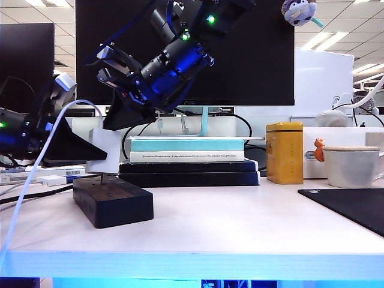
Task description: Plug the white charger into the left socket.
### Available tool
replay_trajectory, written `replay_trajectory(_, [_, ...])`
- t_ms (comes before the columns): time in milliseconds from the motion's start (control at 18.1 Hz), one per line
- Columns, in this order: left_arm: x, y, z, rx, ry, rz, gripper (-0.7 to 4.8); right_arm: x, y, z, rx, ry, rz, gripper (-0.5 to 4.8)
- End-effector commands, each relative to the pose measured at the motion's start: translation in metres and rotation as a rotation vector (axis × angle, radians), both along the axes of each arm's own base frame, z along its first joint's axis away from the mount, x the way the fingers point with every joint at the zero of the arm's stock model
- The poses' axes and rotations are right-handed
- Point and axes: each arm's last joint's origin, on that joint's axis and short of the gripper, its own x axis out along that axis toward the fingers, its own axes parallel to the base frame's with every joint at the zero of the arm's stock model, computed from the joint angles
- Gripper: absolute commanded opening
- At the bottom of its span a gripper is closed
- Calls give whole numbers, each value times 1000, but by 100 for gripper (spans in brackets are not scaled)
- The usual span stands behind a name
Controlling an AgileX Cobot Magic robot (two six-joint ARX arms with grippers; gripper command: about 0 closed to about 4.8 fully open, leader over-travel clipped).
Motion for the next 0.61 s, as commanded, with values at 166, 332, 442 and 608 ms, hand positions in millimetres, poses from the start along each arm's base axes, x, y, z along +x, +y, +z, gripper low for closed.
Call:
replay_trajectory(166, [-4,-1,-11,42,81,26,130,-10,0,-23,-92,128,34,-5])
replay_trajectory(332, [-5,0,-13,68,91,46,130,-14,0,-26,-123,145,53,-5])
replay_trajectory(442, [-5,0,-14,70,96,48,130,-14,-2,-27,-138,156,48,-5])
replay_trajectory(608, [-6,0,-15,78,112,55,129,-15,-2,-35,-166,187,52,-5])
